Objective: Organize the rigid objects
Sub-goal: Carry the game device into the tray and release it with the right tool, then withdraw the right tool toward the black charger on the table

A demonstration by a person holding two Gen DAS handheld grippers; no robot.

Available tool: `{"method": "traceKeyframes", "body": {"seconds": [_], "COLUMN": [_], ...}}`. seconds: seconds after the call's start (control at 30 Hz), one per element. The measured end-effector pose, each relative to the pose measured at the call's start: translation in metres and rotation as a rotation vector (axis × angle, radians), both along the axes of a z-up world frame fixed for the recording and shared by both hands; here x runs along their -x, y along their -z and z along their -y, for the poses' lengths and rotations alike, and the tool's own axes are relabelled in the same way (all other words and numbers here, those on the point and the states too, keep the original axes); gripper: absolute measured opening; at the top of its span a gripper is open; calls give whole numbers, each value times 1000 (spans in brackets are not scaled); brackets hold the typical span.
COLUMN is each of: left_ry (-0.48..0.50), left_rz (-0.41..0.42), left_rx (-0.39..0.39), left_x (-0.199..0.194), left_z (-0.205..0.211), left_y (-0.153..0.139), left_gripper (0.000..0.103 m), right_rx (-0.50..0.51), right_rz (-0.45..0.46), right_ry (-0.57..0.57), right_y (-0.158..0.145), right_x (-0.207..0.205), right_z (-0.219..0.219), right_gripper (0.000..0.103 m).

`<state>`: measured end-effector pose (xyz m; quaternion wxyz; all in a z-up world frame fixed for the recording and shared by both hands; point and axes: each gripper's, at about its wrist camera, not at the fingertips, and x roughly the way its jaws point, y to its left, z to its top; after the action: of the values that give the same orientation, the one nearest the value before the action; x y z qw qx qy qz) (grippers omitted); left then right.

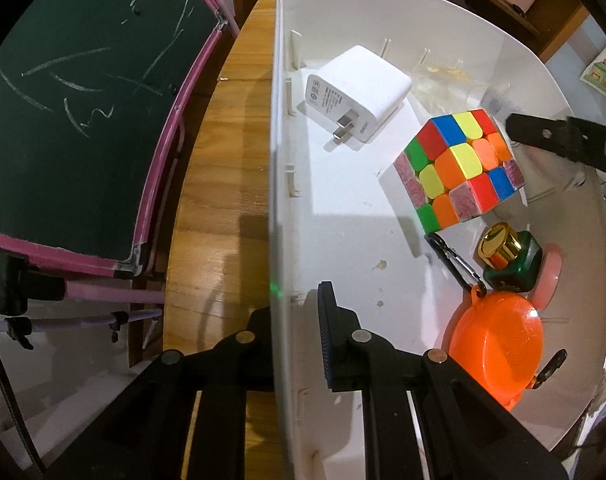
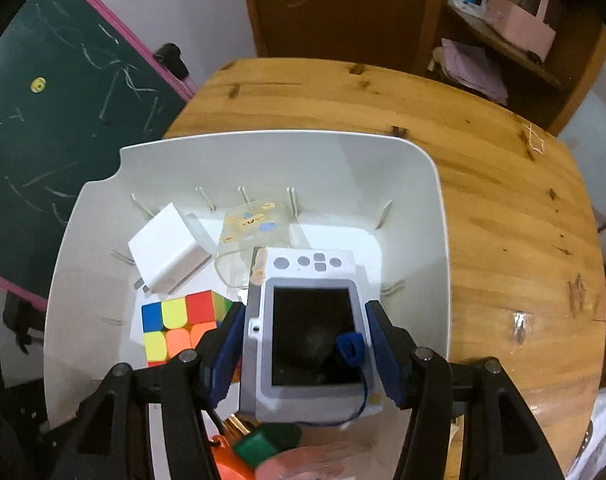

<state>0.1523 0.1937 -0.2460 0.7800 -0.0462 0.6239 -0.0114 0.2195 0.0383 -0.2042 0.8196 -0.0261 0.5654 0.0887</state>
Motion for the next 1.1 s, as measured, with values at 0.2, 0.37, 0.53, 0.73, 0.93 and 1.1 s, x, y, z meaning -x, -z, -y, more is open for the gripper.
{"method": "traceKeyframes", "body": {"seconds": [0.2, 0.37, 0.53, 0.73, 0.93, 1.1], "left_ry": [-1, 3, 3, -5, -14, -26], "left_rz": [1, 2, 2, 2, 1, 0], "left_rx": [6, 9, 9, 16, 21, 36], "left_x": [2, 3, 3, 2, 1, 1], "left_z": [-1, -2, -1, -2, -3, -7], "left_y": [0, -1, -2, -1, -1, 0], "left_gripper": [14, 15, 15, 15, 15, 15], "right_rx": [31, -2, -32, -50, -84, -55], "right_rz": [-38, -56, -27, 11, 54, 113], "right_ry": [39, 45, 48, 34, 54, 80], "right_y": [4, -7, -26, -49, -73, -96], "right_x": [-4, -3, 8, 24, 41, 59], "right_z": [-5, -4, 2, 10, 35, 63], "right_gripper": [59, 60, 60, 60, 60, 60]}}
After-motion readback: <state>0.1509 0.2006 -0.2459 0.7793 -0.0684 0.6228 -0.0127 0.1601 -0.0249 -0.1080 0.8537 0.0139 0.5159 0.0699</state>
